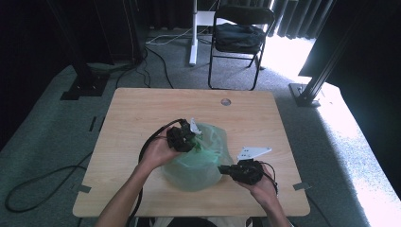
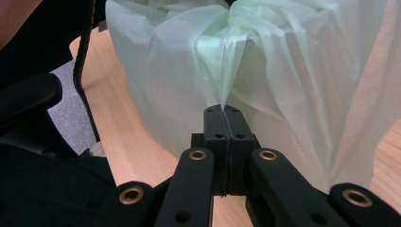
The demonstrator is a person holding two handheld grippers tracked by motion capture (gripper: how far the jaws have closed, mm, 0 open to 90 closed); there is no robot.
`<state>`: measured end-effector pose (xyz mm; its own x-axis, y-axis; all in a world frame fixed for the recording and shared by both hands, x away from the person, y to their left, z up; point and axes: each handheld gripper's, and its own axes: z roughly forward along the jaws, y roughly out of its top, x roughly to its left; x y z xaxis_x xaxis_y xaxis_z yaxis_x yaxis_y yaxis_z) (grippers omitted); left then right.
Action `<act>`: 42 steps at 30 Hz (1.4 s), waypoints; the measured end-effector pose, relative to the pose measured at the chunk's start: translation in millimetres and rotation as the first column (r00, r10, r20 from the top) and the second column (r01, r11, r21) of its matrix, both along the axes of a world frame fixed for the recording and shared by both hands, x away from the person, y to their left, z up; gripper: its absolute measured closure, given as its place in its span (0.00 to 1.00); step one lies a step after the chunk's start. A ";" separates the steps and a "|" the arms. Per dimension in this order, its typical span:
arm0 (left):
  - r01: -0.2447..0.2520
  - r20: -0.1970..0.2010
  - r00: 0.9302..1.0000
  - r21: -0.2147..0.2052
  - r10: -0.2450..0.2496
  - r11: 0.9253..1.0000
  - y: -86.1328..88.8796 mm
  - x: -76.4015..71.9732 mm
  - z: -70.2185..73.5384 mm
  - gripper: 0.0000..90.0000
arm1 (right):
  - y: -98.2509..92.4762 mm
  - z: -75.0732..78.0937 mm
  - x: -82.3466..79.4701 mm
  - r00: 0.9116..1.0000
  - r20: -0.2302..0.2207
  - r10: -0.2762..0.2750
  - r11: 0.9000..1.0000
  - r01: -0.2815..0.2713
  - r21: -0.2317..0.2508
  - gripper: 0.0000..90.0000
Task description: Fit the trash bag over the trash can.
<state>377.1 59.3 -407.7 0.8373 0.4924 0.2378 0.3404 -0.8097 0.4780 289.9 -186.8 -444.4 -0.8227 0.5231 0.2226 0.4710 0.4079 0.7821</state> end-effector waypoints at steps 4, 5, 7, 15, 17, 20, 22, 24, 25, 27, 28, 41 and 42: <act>0.006 0.006 1.000 0.027 -0.006 1.000 -2.2 -0.6 -0.6 0.74 | -0.5 -0.5 -0.4 1.000 -0.002 0.007 1.000 -0.007 -0.009 1.00; 0.011 0.006 1.000 0.032 -0.011 0.999 -2.8 -2.0 -1.3 0.73 | -0.7 -0.6 -0.6 1.000 -0.004 0.008 1.000 -0.008 -0.010 1.00; 0.034 0.000 0.999 0.039 -0.034 0.999 -3.4 -4.9 -2.6 0.72 | -0.8 -0.6 -1.0 1.000 -0.006 0.010 1.000 -0.010 -0.013 1.00; 0.076 -0.024 0.997 0.041 -0.075 0.996 -6.8 -9.4 -5.1 0.72 | 2.9 1.3 -5.9 0.998 -0.007 0.066 0.996 -0.067 -0.059 1.00; 0.087 -0.024 0.996 0.041 -0.086 0.995 -8.5 -10.7 -5.3 0.72 | 2.8 1.4 -6.2 0.998 -0.008 0.065 0.996 -0.065 -0.061 1.00; 0.111 -0.038 0.993 0.026 -0.110 0.993 -11.0 -13.4 -5.6 0.72 | 1.4 1.0 -5.6 0.998 -0.013 0.059 0.996 -0.060 -0.059 1.00; 0.121 -0.039 0.992 0.032 -0.120 0.992 -12.1 -15.4 -5.5 0.72 | 0.3 0.9 -5.2 0.999 -0.011 0.051 0.997 -0.051 -0.058 1.00; 0.136 -0.051 0.990 0.022 -0.135 0.990 -11.9 -17.0 -4.7 0.72 | -0.9 1.1 -4.9 0.999 -0.010 0.043 0.998 -0.044 -0.053 1.00; 0.143 -0.059 0.988 0.013 -0.142 0.990 -12.0 -17.9 -4.6 0.72 | -1.4 1.3 -4.8 0.999 -0.009 0.040 0.998 -0.041 -0.051 0.99; 0.162 -0.070 0.984 0.003 -0.161 0.987 -11.9 -19.2 -3.7 0.72 | -2.0 1.7 -4.7 0.999 -0.006 0.039 0.998 -0.039 -0.046 0.98; 0.171 -0.077 0.982 -0.010 -0.172 0.985 -11.8 -20.0 -3.0 0.72 | -2.2 1.9 -4.7 0.999 -0.005 0.038 0.998 -0.039 -0.045 0.98; 0.211 -0.113 0.970 -0.066 -0.217 0.975 -6.7 -19.8 -1.8 0.70 | -7.4 1.7 -1.2 1.000 0.001 -0.009 1.000 0.009 -0.014 0.77; 0.191 -0.108 0.975 -0.062 -0.197 0.980 -6.1 -18.8 -2.3 0.69 | -8.4 1.7 -0.7 1.000 -0.002 -0.012 1.000 0.012 -0.013 0.74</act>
